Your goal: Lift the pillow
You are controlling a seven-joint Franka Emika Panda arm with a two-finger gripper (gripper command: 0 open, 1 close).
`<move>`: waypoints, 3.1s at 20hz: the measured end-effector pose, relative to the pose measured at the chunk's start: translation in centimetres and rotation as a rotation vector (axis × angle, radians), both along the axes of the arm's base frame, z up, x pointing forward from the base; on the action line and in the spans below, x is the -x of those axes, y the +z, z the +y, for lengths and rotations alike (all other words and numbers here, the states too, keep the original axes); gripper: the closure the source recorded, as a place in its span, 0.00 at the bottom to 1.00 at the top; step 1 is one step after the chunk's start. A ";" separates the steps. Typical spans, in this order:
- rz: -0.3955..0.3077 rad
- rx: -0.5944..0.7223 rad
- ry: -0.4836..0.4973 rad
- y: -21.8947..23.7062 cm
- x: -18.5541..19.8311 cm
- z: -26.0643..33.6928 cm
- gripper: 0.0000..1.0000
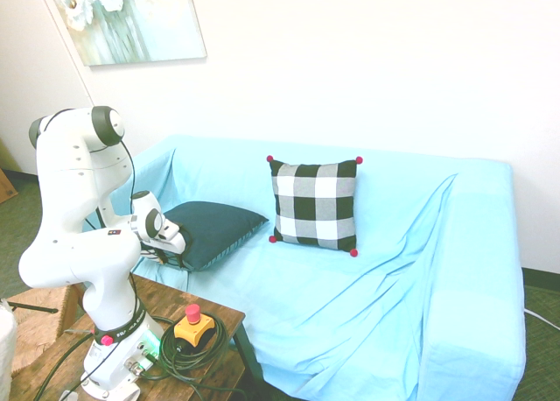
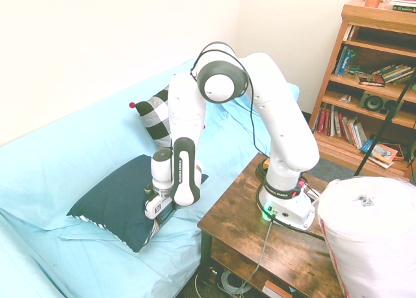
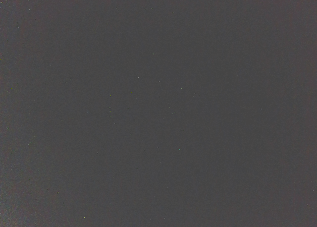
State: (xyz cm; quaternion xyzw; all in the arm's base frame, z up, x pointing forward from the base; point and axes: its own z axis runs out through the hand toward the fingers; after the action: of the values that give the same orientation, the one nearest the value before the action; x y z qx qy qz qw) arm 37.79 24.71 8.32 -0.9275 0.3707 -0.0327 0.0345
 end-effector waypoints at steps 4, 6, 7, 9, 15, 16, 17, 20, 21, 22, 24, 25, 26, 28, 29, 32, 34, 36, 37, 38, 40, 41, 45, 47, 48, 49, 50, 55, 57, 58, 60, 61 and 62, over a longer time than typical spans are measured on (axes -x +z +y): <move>-0.056 0.003 0.002 3.8 -3.6 0.7 0.00; -0.081 0.004 0.001 6.1 -5.5 1.0 0.00; -0.096 0.005 0.004 7.2 -6.5 1.1 0.00; -0.117 0.011 0.013 9.5 -8.7 1.2 0.00; -0.200 0.031 0.012 15.7 -15.3 0.6 0.00; -0.215 0.036 0.010 16.9 -16.6 0.4 0.00; -0.227 0.039 0.008 18.3 -18.0 0.2 0.00; -0.265 0.044 0.003 22.2 -21.6 0.0 0.00; -0.279 0.044 0.002 23.1 -22.6 0.0 0.00; -0.287 0.045 0.002 23.8 -23.5 0.0 0.00; -0.301 0.050 0.003 24.8 -25.2 0.1 0.00; -0.309 0.055 0.005 24.8 -25.9 0.1 0.00; -0.317 0.062 0.008 24.7 -26.7 0.0 0.00; -0.335 0.077 0.014 24.7 -28.0 0.0 0.00; -0.340 0.078 0.011 24.9 -28.6 0.1 0.00; -0.352 0.081 -0.001 25.7 -29.9 0.0 0.00; -0.364 0.080 -0.010 26.4 -30.8 -0.2 0.00; -0.372 0.081 -0.019 27.0 -31.6 -0.4 0.00; -0.377 0.082 -0.023 27.3 -32.0 -0.5 0.00; -0.378 0.083 -0.026 27.6 -32.4 -0.4 0.00; -0.381 0.082 -0.034 28.3 -33.2 -0.5 0.00; -0.383 0.082 -0.038 28.5 -33.7 -0.6 0.00; -0.381 0.082 -0.047 28.6 -35.9 -1.0 0.00; -0.382 0.081 -0.051 27.9 -36.8 -1.1 0.00; -0.382 0.079 -0.052 27.5 -37.1 -1.0 0.00; -0.383 0.076 -0.052 27.2 -37.4 -0.9 0.00; -0.384 0.075 -0.053 27.0 -37.6 -0.8 0.00; -0.402 0.062 -0.051 28.7 -37.5 -0.7 0.00; -0.406 0.054 -0.048 30.2 -36.6 -0.8 0.00; -0.408 0.050 -0.046 31.2 -36.0 -0.8 0.00; -0.413 0.042 -0.041 32.9 -34.6 -0.8 0.00; -0.413 0.037 -0.037 33.5 -33.8 -0.8 0.00; -0.409 0.035 -0.034 34.0 -33.1 -0.8 0.00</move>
State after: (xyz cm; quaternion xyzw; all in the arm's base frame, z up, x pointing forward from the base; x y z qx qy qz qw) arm 70.84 23.92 42.28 -0.8957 0.3707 -0.2276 0.0924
